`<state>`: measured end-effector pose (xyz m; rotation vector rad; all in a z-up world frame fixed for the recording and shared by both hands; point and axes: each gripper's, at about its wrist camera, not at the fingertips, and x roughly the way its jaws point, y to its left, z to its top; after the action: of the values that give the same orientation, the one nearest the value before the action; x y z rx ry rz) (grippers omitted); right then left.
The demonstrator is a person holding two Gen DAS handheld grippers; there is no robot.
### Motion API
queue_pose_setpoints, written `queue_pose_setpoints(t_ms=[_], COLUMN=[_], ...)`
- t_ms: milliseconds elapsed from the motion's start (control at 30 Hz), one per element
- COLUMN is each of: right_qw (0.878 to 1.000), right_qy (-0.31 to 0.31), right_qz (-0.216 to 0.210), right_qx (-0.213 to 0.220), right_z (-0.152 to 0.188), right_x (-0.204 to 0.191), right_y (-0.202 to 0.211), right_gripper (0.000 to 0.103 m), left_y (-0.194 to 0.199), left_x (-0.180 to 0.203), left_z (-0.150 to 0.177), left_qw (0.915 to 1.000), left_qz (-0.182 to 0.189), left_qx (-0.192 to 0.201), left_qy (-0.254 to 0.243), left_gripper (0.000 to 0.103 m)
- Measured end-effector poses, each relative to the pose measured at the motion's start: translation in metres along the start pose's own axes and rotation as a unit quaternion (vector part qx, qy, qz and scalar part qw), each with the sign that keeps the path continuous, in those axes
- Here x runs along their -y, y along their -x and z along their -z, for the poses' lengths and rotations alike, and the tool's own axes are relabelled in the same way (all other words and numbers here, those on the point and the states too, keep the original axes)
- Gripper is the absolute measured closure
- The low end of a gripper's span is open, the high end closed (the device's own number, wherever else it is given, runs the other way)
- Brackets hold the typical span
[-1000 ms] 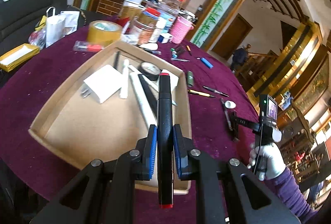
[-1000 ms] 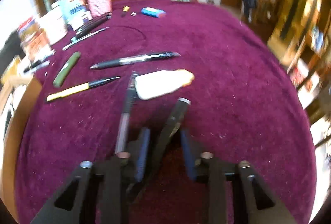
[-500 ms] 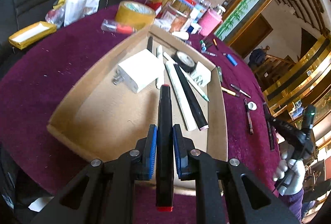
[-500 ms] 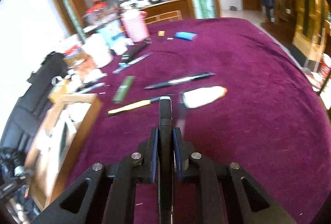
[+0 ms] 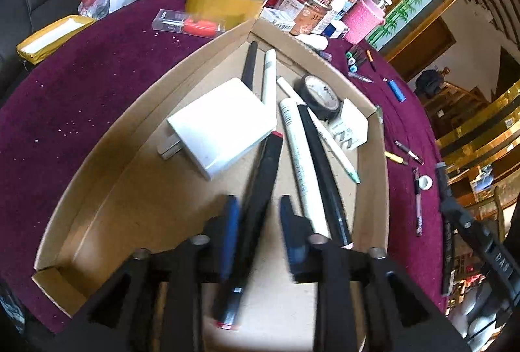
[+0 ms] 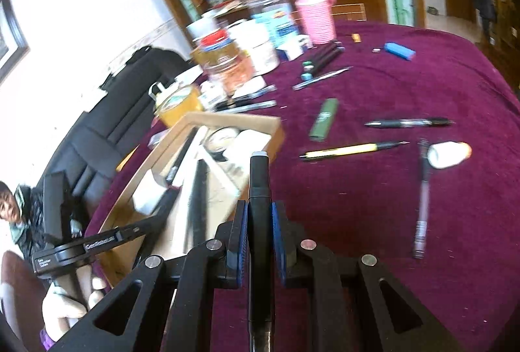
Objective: Organize rigid objects
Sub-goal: 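Lower both black markers into the tray and open both tools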
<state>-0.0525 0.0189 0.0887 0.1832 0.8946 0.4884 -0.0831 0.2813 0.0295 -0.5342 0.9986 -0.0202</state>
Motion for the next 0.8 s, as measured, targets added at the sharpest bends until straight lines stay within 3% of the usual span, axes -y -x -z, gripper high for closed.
queue_pose_setpoints(t_ms=[133,267,367,533,800], right_qw=[0.999,0.998,0.995,0.990,0.987], right_qy=[0.025,0.046,0.061,0.094,0.105], right_qz=[-0.012,-0.018,-0.007,0.053,0.072], right_qx=[-0.021,-0.047,-0.073,-0.092,-0.094], right_z=[-0.002,-0.008,-0.014,-0.021,-0.024], right_x=[-0.026,-0.047,-0.060,-0.073,-0.079], right_y=[-0.017,-0.041,-0.065,-0.105,-0.128], right_gripper=[0.087,0.087,0.087,0.087,0.086], left_y=[0.025,0.065,0.087,0.104,0.101], left_x=[0.004,-0.007,-0.021,-0.040,-0.053], left_z=[0.010,0.027,0.037,0.043,0.041], left_qw=[0.9992,0.9956,0.9925,0.9895,0.9890], left_qz=[0.024,0.034,0.025,0.014,0.019], left_qx=[0.031,0.088,0.119,0.142,0.142], left_qy=[-0.011,-0.003,0.011,0.022,0.034], left_gripper=[0.061,0.038,0.036,0.036,0.033])
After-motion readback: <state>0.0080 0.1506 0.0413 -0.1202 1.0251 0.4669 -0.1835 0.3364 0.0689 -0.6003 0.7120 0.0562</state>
